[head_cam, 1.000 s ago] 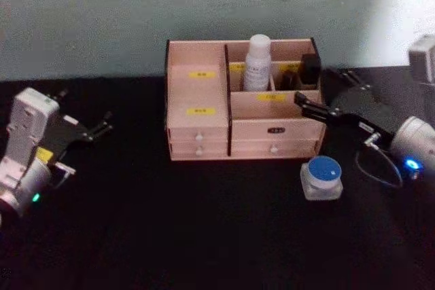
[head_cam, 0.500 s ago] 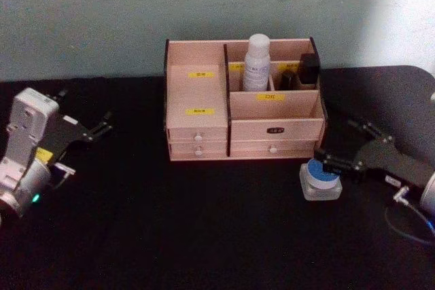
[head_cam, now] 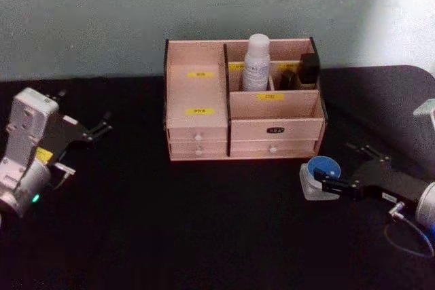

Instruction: Pick up the facial cleanser and watermelon frost from the table and place them into the tiered storage box.

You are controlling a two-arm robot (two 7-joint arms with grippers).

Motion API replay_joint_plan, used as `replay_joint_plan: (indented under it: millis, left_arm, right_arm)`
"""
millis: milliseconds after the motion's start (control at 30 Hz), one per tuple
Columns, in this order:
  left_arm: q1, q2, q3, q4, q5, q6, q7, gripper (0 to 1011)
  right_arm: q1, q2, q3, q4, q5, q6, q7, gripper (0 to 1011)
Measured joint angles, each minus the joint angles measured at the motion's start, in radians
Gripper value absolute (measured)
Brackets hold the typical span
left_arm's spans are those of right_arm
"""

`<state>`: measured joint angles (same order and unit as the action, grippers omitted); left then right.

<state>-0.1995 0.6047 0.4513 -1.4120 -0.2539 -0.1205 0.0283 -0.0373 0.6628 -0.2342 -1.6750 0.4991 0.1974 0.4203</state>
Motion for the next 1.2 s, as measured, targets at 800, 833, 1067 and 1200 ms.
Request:
replay_joint_plan:
  millis: [800, 833, 1067, 1200]
  left_arm:
    - [0.000, 0.000, 0.000, 0.000, 0.000, 0.000, 0.000, 1001]
    - [0.000, 0.000, 0.000, 0.000, 0.000, 0.000, 0.000, 1001]
    - [0.000, 0.000, 0.000, 0.000, 0.000, 0.000, 0.000, 1001]
    - [0.000, 0.000, 0.000, 0.000, 0.000, 0.000, 0.000, 1001]
  right_arm:
    - [0.083, -0.016, -0.067, 0.076, 0.007, 0.076, -0.001, 1000]
    - [0.084, -0.015, -0.069, 0.078, 0.006, 0.076, -0.001, 1000]
    - [0.095, -0.015, -0.078, 0.091, -0.005, 0.075, -0.002, 1000]
    - [0.101, -0.016, -0.084, 0.098, -0.010, 0.075, -0.001, 1000]
